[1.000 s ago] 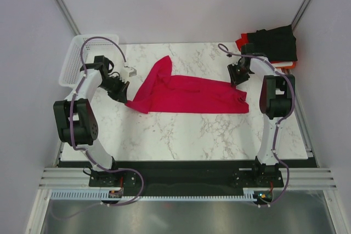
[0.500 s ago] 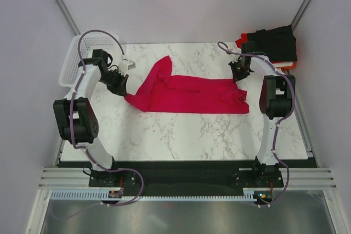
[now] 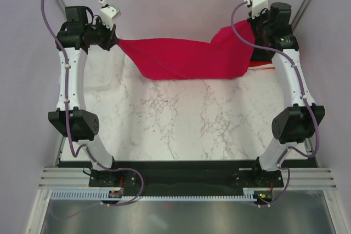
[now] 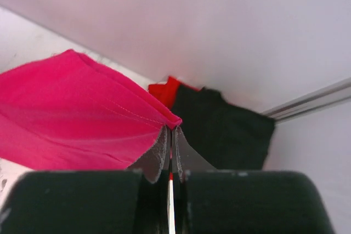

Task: Fold and stack the t-shirts
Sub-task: Flatten the tshirt out

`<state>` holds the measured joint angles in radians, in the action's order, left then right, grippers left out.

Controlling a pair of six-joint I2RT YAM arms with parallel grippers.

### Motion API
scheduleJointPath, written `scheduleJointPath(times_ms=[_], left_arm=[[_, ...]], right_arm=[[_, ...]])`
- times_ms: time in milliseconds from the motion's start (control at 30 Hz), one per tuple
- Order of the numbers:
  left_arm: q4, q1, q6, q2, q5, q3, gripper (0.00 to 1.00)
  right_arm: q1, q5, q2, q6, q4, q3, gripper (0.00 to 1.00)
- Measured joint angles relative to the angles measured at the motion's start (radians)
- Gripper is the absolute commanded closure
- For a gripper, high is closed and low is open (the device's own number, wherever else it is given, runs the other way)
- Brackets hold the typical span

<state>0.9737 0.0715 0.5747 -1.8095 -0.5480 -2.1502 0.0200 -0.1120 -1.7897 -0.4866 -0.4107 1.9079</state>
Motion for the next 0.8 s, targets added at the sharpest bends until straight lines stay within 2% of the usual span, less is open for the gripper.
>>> scheduleJointPath(times_ms=[167,333,800], left_arm=[[-0.007,0.0,-0.011,0.015,-0.004,0.005,0.98],[-0.003,0.0,-0.017,0.105,-0.003,0.039,0.98],[-0.124,0.0,-0.039,0.708,0.072,0.205,0.98]], right_arm=[[0.0,0.019,0.127,-0.016,0.015,-0.03,1.0],[0.0,0.042,0.239,-0.015,0.001,-0.066,1.0],[-0.001,0.137,0.735,-0.016,-0.009,-0.08,1.0]])
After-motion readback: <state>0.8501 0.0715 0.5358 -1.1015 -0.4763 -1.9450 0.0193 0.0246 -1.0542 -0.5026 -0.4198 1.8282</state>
